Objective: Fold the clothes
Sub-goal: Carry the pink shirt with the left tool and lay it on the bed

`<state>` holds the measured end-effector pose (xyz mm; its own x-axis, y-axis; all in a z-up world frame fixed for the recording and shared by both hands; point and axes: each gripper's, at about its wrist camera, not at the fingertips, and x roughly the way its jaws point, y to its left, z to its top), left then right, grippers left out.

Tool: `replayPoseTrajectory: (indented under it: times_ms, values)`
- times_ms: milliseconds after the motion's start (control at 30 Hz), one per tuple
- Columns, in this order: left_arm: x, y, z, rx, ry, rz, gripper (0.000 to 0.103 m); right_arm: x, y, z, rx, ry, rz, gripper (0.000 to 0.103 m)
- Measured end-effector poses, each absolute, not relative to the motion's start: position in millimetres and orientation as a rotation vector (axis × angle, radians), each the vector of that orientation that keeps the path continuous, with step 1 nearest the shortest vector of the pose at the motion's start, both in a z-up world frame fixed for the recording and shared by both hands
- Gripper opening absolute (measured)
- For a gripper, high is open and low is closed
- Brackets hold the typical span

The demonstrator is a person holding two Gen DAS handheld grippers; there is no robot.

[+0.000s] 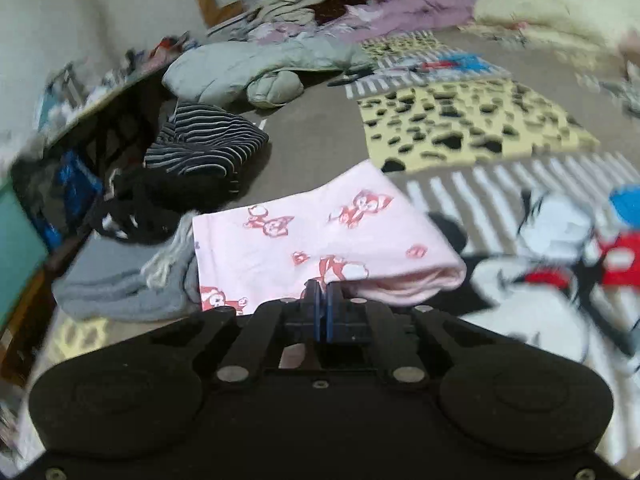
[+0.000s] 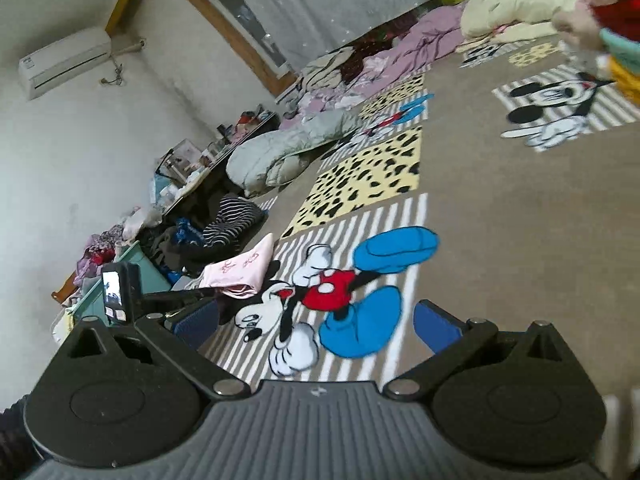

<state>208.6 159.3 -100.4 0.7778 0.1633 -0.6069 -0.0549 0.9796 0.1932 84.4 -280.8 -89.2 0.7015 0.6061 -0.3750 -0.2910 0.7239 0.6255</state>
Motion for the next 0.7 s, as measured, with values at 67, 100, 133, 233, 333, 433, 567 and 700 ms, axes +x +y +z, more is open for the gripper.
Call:
replayPoseTrajectory:
  times_ms: [67, 100, 133, 233, 333, 433, 567, 700]
  values:
    - [195.4, 150.3, -79.3, 0.093, 0.620, 0.085, 0.000, 74.7, -291.2, -84.8, 0.580, 0.588, 0.508, 0.103]
    - [188.4, 144.0, -68.6, 0.054, 0.598, 0.064, 0.000, 70.6, -296.6, -83.3, 0.593, 0.580, 0.498, 0.103]
    - [182.6, 136.9, -58.7, 0.002, 0.578, 0.037, 0.000, 66.6, -302.1, -81.9, 0.607, 0.571, 0.488, 0.103]
    - [160.7, 111.8, -37.0, -0.111, 0.548, -0.048, 0.000, 53.7, -317.4, -77.0, 0.643, 0.545, 0.463, 0.103]
    - [132.6, 86.2, -18.8, -0.226, 0.509, -0.156, 0.000, 39.1, -328.5, -69.9, 0.657, 0.506, 0.460, 0.103]
    - [104.2, 53.8, -12.3, -0.262, 0.500, -0.269, 0.000, 24.6, -342.2, -68.9, 0.691, 0.477, 0.444, 0.103]
    - [68.7, -14.3, -25.7, -0.073, 0.552, -0.466, 0.000, 13.6, -356.9, -75.8, 0.751, 0.449, 0.409, 0.103]
    - [35.7, -53.1, -53.8, -0.009, 0.642, -0.631, 0.031, 7.7, -364.1, -82.9, 0.759, 0.444, 0.382, 0.103]
